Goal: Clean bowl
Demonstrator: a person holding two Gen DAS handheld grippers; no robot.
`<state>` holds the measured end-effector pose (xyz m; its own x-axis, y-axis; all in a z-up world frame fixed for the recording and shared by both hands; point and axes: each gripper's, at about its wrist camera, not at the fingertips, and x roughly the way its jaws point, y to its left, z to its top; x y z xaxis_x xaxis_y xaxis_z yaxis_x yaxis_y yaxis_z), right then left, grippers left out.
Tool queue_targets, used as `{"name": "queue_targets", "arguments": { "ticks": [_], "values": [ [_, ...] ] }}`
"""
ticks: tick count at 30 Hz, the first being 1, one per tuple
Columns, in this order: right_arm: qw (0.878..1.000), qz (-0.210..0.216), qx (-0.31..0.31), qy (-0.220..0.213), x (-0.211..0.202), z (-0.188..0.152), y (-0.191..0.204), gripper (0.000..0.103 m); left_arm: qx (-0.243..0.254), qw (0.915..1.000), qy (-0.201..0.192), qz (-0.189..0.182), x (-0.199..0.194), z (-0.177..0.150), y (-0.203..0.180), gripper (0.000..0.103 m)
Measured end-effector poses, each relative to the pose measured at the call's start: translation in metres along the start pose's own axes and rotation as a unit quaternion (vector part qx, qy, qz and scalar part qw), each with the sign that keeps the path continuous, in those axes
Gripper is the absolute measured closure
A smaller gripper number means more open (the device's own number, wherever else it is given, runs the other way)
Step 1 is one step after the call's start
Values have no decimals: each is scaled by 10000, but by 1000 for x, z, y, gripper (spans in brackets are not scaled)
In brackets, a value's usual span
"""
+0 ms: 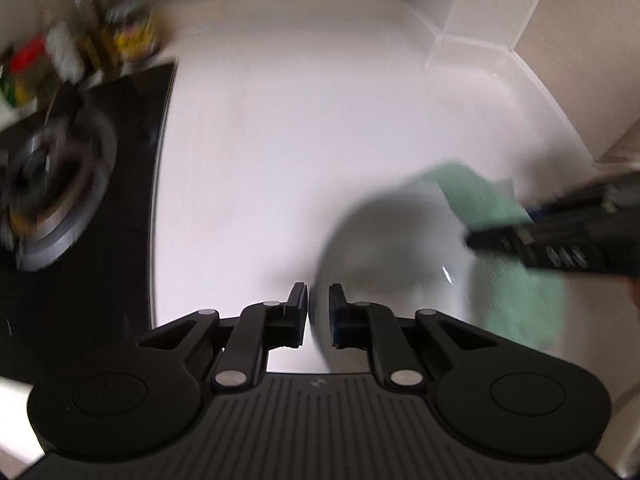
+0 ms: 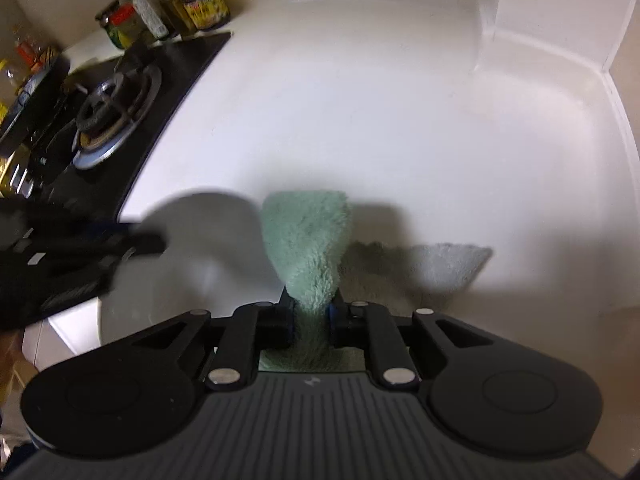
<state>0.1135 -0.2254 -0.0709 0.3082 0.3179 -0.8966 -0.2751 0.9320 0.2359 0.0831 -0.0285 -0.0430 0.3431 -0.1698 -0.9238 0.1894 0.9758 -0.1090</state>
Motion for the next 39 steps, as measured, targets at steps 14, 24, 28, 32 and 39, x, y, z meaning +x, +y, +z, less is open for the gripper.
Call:
{"name": "queue_targets", "arguments": {
  "ticks": [14,24,28,32,39],
  "values": [
    [8848,-724,-4584,-413,17,-15,73,82,416,9982,-389,179,15,-15,-4,96],
    [7734,905,-6272,151,39,29,124,82,757,9953,-566,187,23,-3,-6,95],
    [8292,701,-5545,53,33,32,102,86,718,9949,-657,280,25,-3,-13,87],
    [8743,249,-4848,67,27,26,72,90,644,9951,-709,263,26,0,-13,85],
    [9294,-417,-3667,-62,-3,-24,44,88,582,9953,-751,184,27,2,-17,80]
  ]
}}
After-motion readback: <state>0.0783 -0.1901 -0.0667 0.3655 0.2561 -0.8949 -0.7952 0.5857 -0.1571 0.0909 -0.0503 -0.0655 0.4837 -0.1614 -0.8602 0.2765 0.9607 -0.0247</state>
